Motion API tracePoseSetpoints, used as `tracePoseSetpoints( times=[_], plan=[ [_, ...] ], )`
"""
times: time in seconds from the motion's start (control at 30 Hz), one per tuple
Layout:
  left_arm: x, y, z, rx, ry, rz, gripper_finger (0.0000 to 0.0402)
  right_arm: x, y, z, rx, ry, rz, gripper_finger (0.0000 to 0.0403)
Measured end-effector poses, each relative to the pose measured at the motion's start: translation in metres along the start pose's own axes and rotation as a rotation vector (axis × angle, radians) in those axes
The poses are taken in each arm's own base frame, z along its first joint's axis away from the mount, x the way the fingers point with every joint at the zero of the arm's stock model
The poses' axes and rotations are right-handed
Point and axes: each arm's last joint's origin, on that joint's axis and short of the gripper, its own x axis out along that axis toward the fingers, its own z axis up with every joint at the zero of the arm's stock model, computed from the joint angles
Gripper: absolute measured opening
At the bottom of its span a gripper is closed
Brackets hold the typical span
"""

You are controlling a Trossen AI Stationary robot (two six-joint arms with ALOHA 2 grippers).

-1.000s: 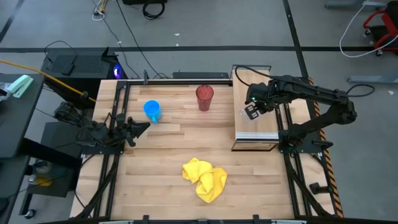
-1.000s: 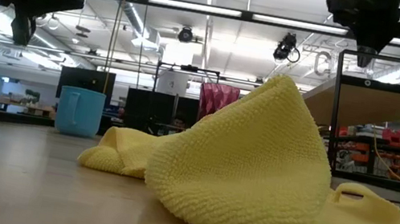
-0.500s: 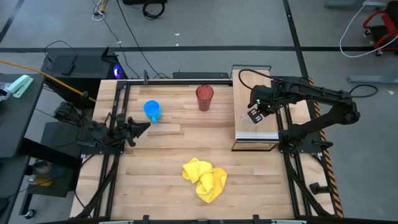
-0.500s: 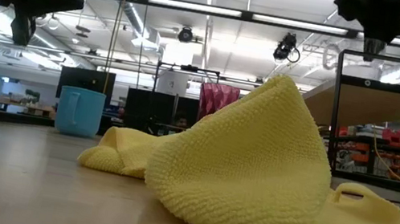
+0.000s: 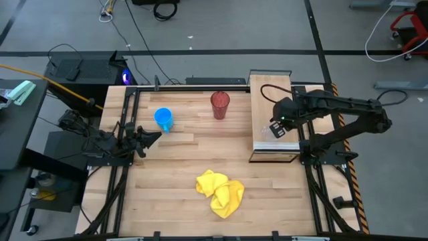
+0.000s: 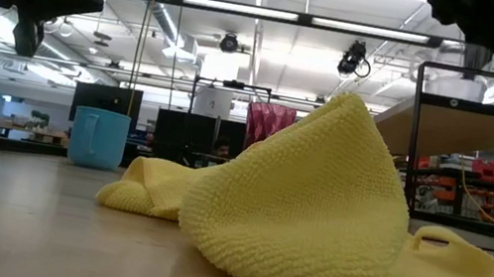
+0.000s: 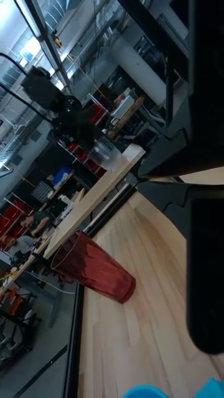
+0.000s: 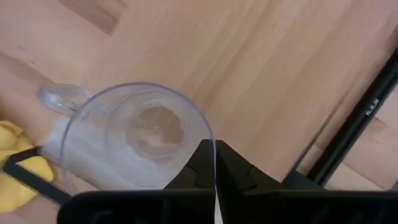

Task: Stack small to large cups/mugs on shelf
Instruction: Put the transparent mug on the shelf

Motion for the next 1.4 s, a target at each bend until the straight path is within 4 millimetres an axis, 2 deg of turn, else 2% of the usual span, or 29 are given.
tracePoseSetpoints(
  times=[0.37,1.1,1.4],
  plan=[
    [0.000,0.001,-0.001,0.011,0.009,0.007,0.0025,-0.013,-0.011,-0.004,0.033,-0.038,0.033,0.0000],
    [0.000,0.001,-0.001,0.012,0.009,0.008,0.0033,-0.014,-0.011,-0.004,0.007,-0.051,0.042,0.0045],
    [0.000,0.001,-0.001,0.012,0.009,0.008,0.0034,-0.015,-0.012,-0.005,0.011,-0.054,0.047,0.0048]
  ],
)
